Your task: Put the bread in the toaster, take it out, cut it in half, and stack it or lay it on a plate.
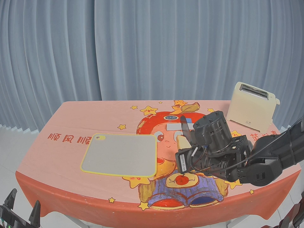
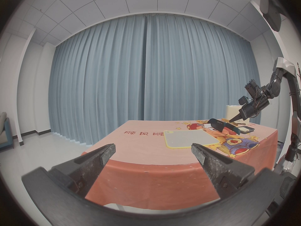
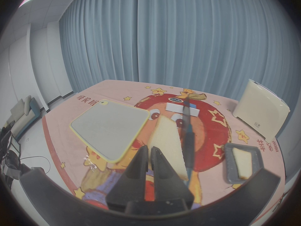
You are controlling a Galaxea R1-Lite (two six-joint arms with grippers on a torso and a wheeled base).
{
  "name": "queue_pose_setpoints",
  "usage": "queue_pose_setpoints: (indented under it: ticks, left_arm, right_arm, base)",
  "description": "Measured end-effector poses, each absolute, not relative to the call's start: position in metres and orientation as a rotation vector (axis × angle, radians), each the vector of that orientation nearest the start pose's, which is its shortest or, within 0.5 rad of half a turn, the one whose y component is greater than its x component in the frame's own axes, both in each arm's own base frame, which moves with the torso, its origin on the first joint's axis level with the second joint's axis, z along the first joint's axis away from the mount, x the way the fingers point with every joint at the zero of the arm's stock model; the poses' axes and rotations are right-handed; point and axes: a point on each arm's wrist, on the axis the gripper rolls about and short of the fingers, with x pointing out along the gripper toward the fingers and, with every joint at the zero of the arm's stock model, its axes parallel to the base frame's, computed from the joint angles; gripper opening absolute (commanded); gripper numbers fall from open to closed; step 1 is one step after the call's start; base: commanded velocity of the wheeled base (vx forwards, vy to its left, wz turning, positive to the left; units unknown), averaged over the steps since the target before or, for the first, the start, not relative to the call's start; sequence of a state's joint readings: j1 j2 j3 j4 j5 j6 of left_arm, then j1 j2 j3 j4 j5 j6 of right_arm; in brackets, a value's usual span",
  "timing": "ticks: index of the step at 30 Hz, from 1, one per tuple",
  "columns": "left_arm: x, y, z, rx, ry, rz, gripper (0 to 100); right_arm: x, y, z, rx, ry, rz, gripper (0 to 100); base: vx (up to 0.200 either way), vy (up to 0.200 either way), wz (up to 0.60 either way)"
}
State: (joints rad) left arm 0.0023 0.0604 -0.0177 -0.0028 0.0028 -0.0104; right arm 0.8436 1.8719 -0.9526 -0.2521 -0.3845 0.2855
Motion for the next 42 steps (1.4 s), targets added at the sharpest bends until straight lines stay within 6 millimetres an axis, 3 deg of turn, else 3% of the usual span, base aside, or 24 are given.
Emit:
queue_pose_setpoints:
  ticks: [9, 26, 42]
  left_arm:
    - [-0.019, 0.0, 0.082, -0.01, 0.04, 0.007, 100]
    - [-0.019, 0.0, 0.082, -0.002, 0.04, 0.0, 100]
    - [-0.019, 0.0, 0.082, -0.003, 0.04, 0.001, 100]
  right_arm:
    - [0.229, 0.241, 0.132, -0.112, 0.601, 0.346, 0]
    - [0.233, 0.237, 0.131, -0.128, 0.585, 0.286, 0]
    - [0.249, 0.224, 0.123, -0.142, 0.604, 0.217, 0]
  base:
    - [0.0, -0.2, 0.0]
    - [0.0, 0.0, 0.0]
    - [0.0, 0.0, 0.0]
